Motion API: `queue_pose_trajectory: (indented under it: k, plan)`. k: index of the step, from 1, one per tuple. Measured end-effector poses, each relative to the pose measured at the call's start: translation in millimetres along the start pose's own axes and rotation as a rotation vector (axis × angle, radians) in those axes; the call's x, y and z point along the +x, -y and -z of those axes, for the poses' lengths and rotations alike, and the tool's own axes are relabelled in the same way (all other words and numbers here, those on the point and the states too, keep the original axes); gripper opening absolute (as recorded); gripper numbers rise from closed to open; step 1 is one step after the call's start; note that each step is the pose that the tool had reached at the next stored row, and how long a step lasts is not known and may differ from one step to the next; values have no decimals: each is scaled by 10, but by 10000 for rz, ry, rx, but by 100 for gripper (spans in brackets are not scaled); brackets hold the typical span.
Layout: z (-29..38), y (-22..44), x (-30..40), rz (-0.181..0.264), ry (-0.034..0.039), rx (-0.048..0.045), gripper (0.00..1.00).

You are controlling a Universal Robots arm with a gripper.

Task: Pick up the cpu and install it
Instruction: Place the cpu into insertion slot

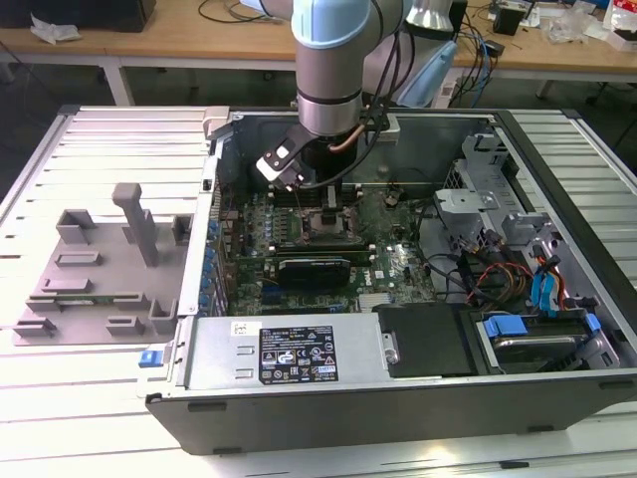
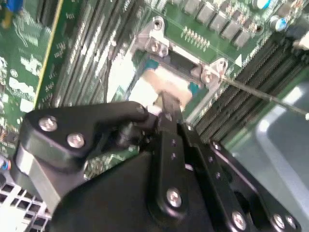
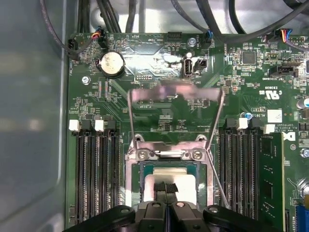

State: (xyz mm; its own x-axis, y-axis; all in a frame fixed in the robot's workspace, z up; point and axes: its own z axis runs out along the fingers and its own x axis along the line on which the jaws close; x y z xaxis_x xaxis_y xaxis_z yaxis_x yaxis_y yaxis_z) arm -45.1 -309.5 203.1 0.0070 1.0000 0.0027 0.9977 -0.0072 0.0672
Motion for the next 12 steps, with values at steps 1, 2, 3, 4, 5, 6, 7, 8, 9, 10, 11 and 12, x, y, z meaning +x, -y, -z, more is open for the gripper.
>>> queue_pose_trajectory:
  k: [1,2,3,4,5,6,7,8,9,10,11,12]
  plan:
    - [0,0,0,0,-3,-1,11]
    - [0,0,0,0,-4,-1,11]
    - [2,0,0,0,-4,-1,11]
    - [15,-2,2,-1,-18,-9,11]
    - [28,-4,4,-1,-29,-13,11]
    - [69,-5,1,0,-6,-3,11]
    - [106,-7,0,-1,-4,-1,11]
    - [131,-9,0,0,-3,-1,11]
    - [184,-13,0,0,-1,-1,11]
    - [231,-16,0,1,11,0,11]
    - [237,-17,1,-1,53,1,11]
    - [238,-17,0,-4,66,2,11]
